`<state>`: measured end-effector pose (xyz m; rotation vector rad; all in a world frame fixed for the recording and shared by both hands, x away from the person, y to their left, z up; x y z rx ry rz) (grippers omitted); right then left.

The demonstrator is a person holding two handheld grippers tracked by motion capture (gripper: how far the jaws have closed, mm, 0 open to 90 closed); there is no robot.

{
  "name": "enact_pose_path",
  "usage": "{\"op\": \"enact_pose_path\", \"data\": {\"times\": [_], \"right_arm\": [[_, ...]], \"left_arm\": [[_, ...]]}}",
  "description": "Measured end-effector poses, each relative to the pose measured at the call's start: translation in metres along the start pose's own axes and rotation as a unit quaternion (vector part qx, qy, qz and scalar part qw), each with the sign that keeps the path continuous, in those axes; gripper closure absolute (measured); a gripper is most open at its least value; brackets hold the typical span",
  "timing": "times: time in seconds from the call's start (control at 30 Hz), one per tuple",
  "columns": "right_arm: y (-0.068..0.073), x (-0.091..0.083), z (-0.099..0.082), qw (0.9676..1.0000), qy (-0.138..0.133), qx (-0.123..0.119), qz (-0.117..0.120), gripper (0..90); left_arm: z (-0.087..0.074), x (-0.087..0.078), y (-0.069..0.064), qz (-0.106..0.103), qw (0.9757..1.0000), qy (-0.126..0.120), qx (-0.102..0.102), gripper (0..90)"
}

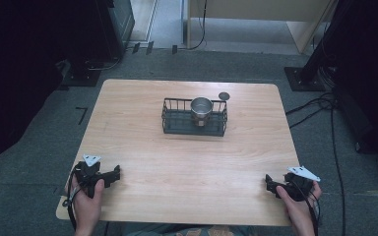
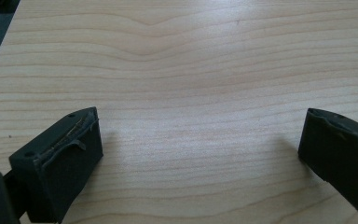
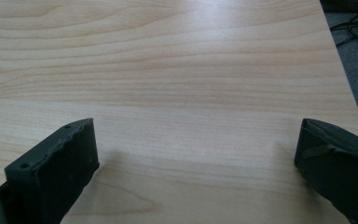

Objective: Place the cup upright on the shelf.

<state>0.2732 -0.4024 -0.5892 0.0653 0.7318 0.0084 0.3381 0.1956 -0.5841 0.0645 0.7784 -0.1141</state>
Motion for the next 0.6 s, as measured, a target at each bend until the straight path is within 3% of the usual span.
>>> {"op": "enact_pose_path", "data": {"times": [0.1,0.6], "right_arm": [[-0.005,-0.002,-0.0035,0.9999,0.006,-0.006,-0.014,0.0],[-0.0056,-0.0035,-0.0055,0.9998,0.006,-0.02,-0.002,0.0]], "left_arm": [[-0.0001,-0.0001,0.0,0.0,1.0,0.0,0.0,0.0],[-0.0001,-0.0001,0.0,0.0,1.0,0.0,0.0,0.0]]}}
Point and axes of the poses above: each handheld gripper's, and its own axes: x roughly forward along the jaws, z roughly out of its top, y roughly to its left, the point moved 9 cm from there along x, roughly forward along the jaws, and after that the axes turned 2 degrees about -y, right-handed, at the moved point
